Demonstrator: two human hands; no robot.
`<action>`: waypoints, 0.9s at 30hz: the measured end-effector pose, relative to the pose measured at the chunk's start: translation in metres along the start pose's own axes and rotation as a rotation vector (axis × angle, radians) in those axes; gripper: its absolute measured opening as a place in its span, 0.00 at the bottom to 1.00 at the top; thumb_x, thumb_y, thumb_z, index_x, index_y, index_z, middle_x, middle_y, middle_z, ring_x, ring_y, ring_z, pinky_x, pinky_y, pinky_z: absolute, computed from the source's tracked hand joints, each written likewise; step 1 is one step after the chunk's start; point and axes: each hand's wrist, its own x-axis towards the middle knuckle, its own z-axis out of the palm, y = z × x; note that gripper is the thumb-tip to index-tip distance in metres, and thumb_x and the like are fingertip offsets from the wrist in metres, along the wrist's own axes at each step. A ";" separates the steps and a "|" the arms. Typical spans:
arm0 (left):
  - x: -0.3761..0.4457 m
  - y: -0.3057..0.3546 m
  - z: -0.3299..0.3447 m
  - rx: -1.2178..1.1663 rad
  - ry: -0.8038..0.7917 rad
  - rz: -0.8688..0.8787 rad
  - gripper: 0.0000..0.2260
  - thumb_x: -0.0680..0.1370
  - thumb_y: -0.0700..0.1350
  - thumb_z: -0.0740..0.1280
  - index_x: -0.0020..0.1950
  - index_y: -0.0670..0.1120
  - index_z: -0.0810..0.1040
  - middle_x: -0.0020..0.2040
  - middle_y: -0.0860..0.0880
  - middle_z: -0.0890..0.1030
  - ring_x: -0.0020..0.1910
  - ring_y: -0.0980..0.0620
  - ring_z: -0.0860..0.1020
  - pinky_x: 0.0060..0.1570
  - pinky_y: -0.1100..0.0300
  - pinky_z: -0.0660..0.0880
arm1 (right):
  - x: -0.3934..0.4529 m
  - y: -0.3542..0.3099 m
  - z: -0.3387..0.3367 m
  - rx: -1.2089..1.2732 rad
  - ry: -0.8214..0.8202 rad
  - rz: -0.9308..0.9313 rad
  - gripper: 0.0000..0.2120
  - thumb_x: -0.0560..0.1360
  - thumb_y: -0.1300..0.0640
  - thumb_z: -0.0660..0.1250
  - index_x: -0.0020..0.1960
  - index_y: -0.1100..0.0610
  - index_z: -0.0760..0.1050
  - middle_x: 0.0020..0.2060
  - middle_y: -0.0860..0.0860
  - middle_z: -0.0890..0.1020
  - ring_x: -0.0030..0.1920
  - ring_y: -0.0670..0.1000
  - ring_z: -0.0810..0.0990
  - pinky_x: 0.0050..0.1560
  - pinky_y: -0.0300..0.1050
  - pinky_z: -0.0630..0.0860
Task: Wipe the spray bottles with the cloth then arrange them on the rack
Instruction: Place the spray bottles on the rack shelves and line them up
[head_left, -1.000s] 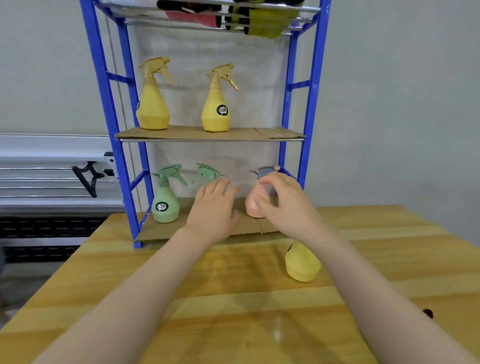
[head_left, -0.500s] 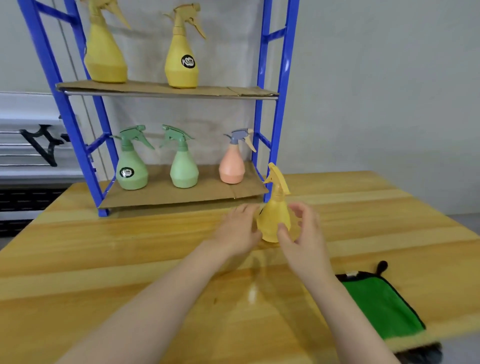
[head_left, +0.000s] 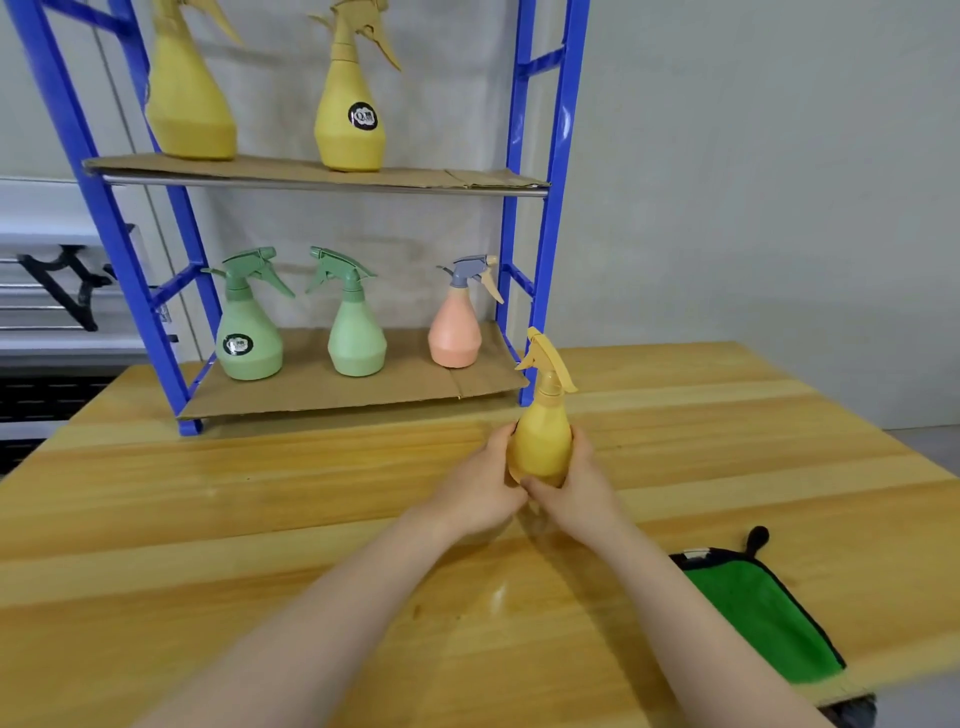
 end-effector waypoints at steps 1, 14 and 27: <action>-0.001 -0.001 0.001 -0.011 0.004 -0.003 0.34 0.72 0.48 0.66 0.76 0.55 0.56 0.68 0.52 0.74 0.62 0.48 0.76 0.58 0.55 0.74 | -0.001 -0.001 0.003 -0.009 0.021 -0.004 0.44 0.70 0.48 0.74 0.77 0.52 0.52 0.68 0.54 0.72 0.66 0.56 0.73 0.60 0.50 0.73; -0.013 0.022 -0.075 -0.094 0.205 0.260 0.34 0.73 0.36 0.63 0.77 0.55 0.59 0.69 0.52 0.69 0.63 0.57 0.72 0.62 0.65 0.68 | 0.011 -0.087 -0.039 0.064 0.199 -0.238 0.33 0.69 0.44 0.75 0.67 0.49 0.64 0.56 0.46 0.75 0.56 0.51 0.77 0.50 0.48 0.74; 0.040 0.040 -0.240 0.701 0.701 0.225 0.30 0.74 0.44 0.64 0.75 0.40 0.61 0.76 0.42 0.61 0.76 0.43 0.58 0.75 0.51 0.50 | 0.096 -0.247 -0.120 0.010 0.266 -0.431 0.39 0.71 0.38 0.71 0.73 0.54 0.58 0.62 0.49 0.74 0.58 0.53 0.75 0.53 0.47 0.72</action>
